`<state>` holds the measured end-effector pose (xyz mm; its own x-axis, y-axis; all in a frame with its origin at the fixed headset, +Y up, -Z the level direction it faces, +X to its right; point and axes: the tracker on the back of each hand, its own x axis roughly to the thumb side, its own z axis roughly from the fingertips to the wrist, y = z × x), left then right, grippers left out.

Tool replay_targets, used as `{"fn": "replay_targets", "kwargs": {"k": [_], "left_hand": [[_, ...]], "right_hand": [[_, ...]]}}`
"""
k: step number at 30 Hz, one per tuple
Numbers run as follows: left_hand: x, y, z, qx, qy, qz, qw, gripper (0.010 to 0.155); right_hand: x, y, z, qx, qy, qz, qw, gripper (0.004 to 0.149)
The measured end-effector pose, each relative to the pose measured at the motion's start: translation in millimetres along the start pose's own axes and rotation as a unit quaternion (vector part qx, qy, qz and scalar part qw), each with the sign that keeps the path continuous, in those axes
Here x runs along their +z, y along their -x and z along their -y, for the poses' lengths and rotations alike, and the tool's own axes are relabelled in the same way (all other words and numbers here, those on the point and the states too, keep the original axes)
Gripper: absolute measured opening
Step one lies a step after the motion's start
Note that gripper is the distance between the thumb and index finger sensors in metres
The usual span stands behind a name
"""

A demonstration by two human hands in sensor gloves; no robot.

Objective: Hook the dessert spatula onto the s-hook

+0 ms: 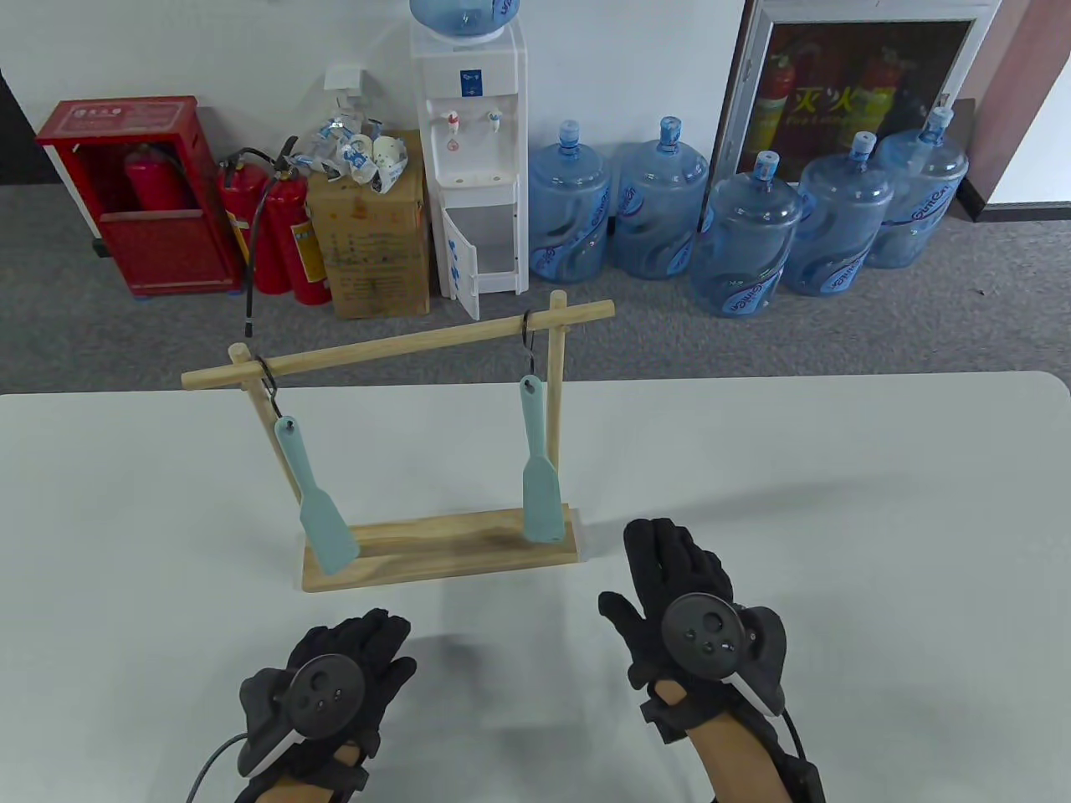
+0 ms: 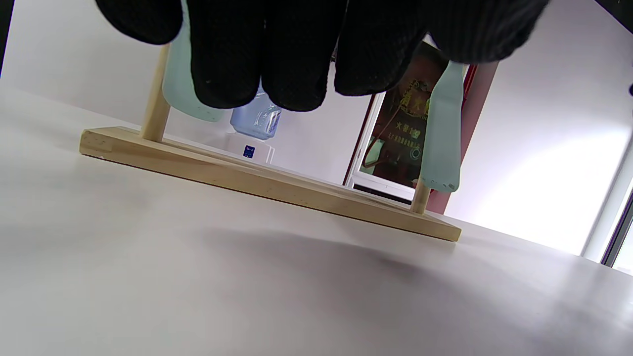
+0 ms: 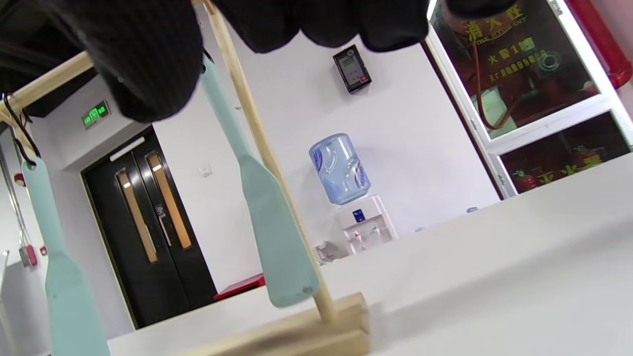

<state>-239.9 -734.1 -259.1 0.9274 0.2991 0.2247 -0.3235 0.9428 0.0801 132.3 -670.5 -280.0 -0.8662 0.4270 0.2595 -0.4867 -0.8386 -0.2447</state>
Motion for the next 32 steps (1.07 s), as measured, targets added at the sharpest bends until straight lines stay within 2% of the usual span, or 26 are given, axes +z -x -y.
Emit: {"fn": "replay_targets", "kwargs": {"k": [13,22,32], "left_hand": [[1.3,-1.8,1.6,-0.009,0.003,0.0,1.0,0.058],[0.8,-1.9,4.2,-0.015,0.01,-0.003,1.0,0.058],[1.5,-2.0,4.8,-0.02,0.013,-0.01,1.0,0.058]], "right_hand": [[36.1,20.0,-27.1,0.037,-0.029,-0.002,0.999,0.079],[42.5,33.6,-45.0,0.057,-0.06,-0.005,0.997,0.079],[45.0,40.0,-54.5,0.073,-0.084,-0.006,0.994,0.079]]}}
